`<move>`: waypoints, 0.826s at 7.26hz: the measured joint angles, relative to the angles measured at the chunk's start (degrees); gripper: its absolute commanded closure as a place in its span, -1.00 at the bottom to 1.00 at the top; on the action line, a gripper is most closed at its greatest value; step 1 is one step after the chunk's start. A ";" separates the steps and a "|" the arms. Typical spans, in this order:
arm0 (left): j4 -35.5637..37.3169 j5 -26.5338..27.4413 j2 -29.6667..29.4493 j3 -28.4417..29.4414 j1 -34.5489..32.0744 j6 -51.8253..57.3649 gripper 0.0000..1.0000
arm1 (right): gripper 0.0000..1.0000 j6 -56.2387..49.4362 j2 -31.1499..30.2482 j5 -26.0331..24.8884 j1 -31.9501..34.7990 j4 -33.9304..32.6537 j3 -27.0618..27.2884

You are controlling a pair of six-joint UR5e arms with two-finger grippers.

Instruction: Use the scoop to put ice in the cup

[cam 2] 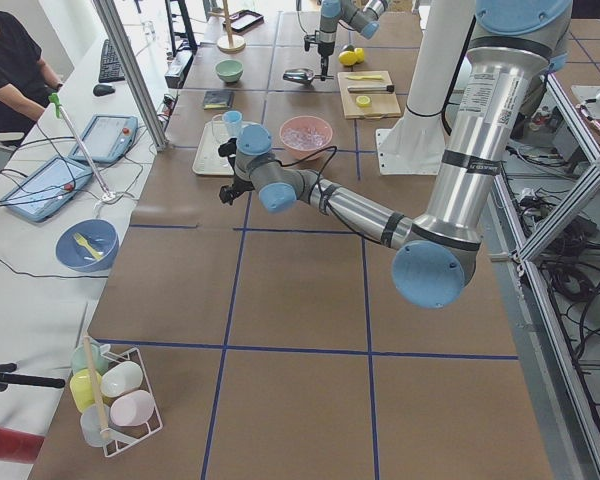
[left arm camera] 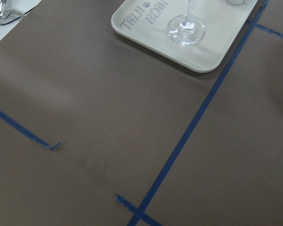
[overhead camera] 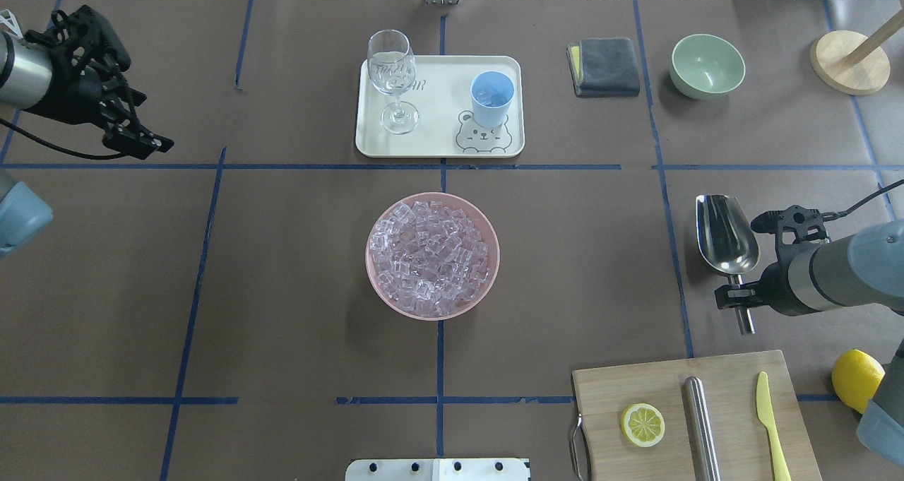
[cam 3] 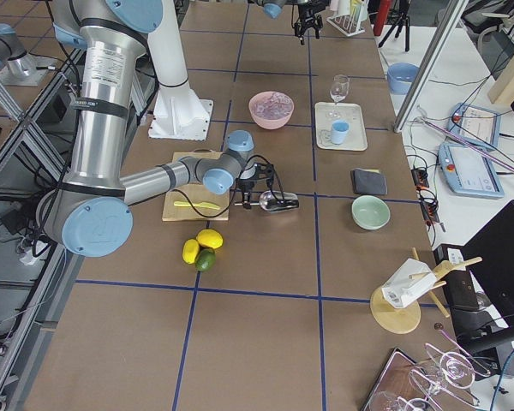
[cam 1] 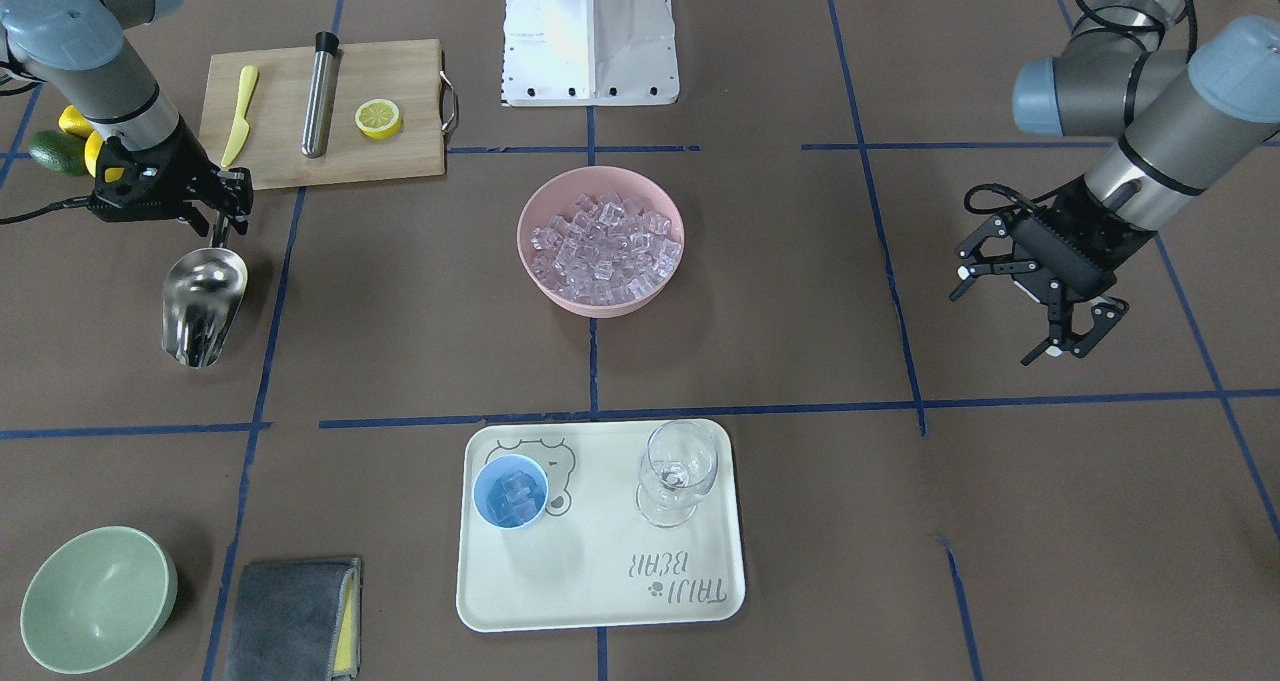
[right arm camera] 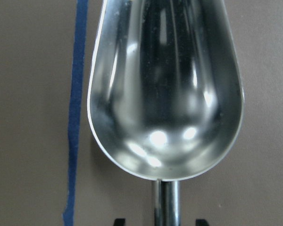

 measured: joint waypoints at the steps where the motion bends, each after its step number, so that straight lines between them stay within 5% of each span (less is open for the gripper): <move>1: 0.44 0.16 3.01 0.22 -1.63 -0.02 -1.00 | -1.00 -0.25 -0.20 0.44 0.76 -0.02 0.64; 3: 3.80 -0.15 8.13 0.63 -5.97 -0.02 -1.00 | -1.00 -0.55 -0.93 2.46 7.64 0.09 2.04; 6: 34.56 -1.02 2.75 -0.72 -14.90 -0.15 -1.00 | -1.00 -10.05 -1.78 12.82 25.19 -0.31 -1.21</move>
